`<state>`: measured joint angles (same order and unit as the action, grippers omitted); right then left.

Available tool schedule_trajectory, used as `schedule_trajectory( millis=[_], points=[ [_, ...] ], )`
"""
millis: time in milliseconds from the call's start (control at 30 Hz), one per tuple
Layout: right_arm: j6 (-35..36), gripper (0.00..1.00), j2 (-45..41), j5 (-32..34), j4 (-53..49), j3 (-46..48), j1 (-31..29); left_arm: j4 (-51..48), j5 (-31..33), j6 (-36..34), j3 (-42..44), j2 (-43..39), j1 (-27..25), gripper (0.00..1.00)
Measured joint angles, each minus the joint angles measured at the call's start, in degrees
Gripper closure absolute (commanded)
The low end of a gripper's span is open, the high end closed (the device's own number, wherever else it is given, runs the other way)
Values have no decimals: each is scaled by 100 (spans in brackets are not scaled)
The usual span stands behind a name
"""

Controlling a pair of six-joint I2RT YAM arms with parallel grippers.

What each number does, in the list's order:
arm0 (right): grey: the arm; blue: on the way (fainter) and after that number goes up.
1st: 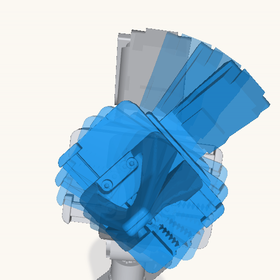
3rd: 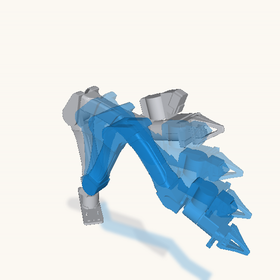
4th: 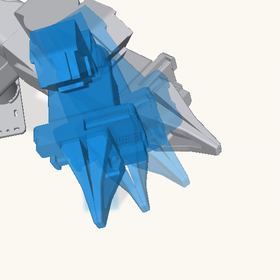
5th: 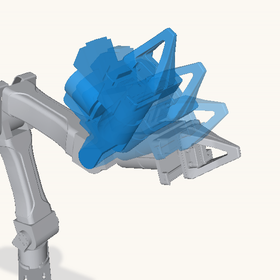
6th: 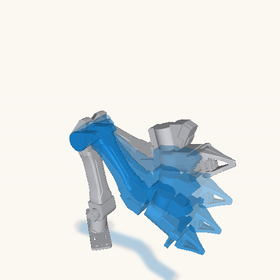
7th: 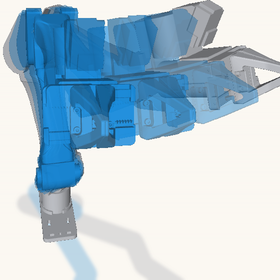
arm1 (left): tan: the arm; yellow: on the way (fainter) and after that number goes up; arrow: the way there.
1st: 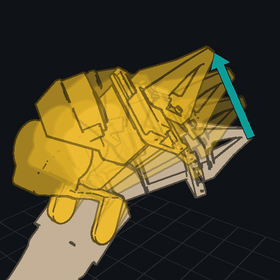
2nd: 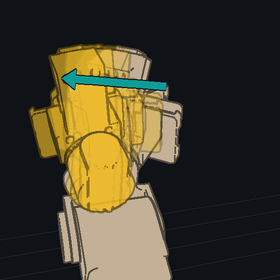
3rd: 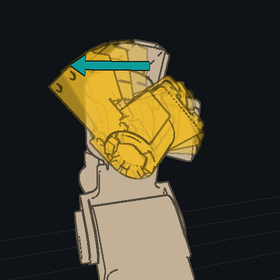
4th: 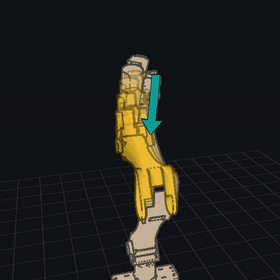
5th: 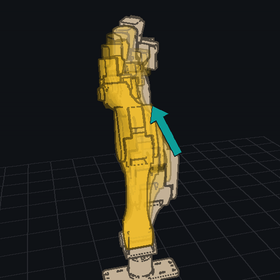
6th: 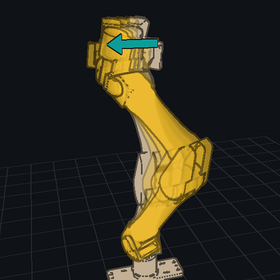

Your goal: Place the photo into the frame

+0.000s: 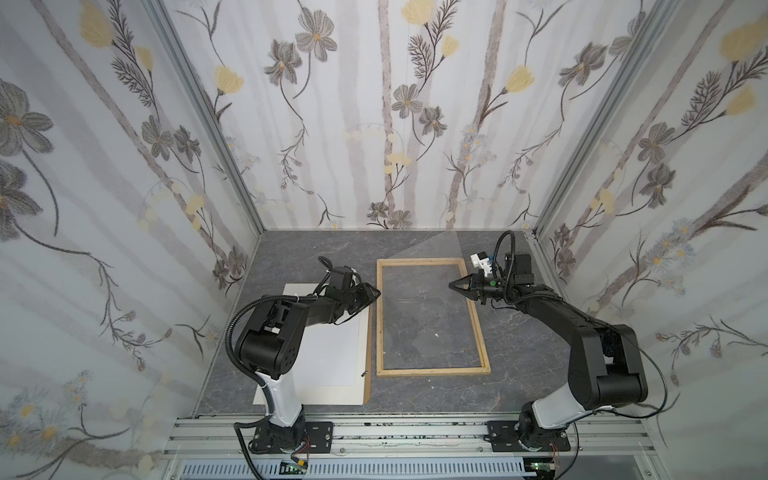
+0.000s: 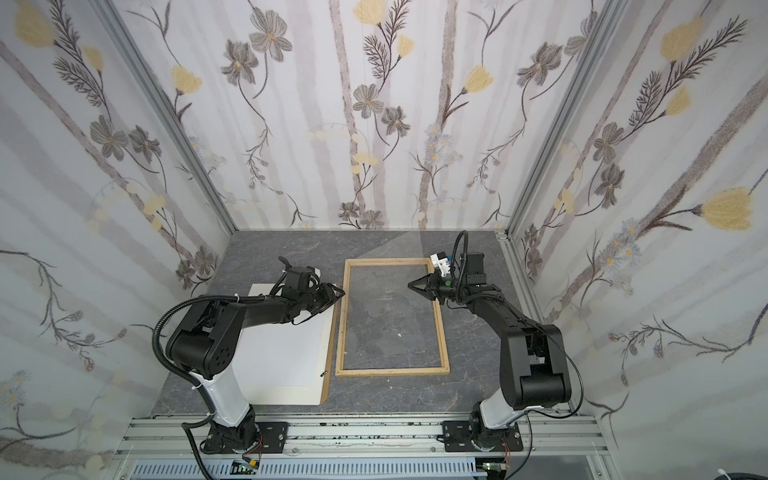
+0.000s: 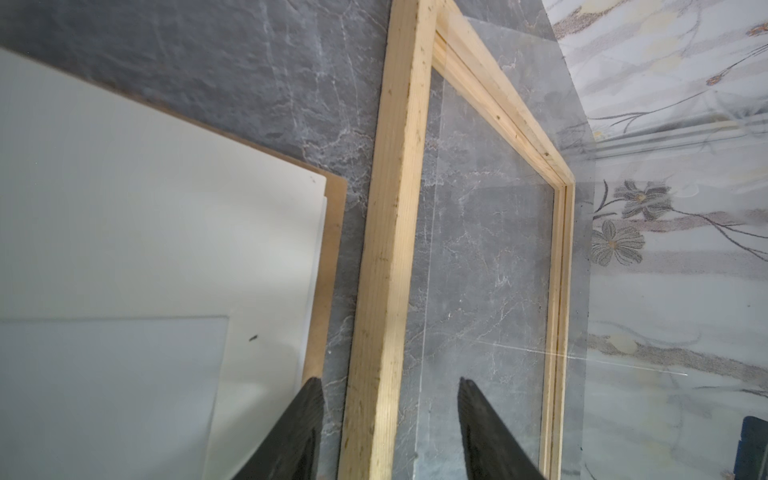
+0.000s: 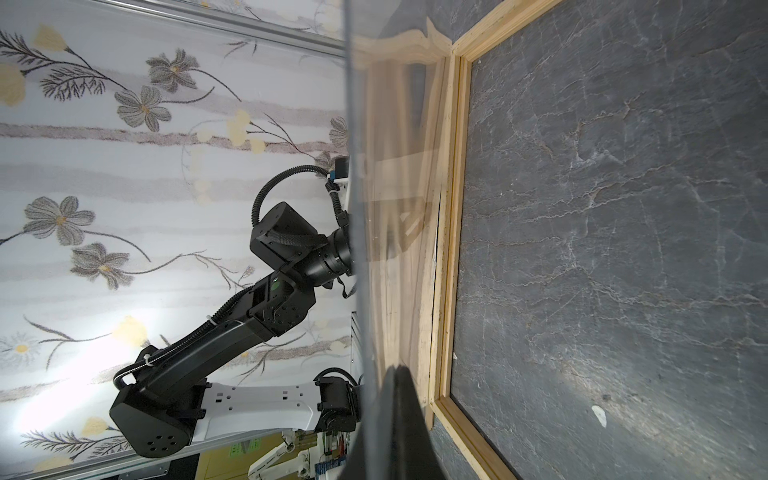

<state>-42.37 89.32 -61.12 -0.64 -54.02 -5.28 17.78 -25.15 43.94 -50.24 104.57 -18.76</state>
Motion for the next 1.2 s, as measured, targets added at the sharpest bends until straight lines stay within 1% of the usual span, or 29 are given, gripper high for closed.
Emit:
schedule_trajectory(
  millis=[1200],
  points=[
    [46,100,162,-26,157,35,20,68,-79,103,7,39,-4,48]
  ],
)
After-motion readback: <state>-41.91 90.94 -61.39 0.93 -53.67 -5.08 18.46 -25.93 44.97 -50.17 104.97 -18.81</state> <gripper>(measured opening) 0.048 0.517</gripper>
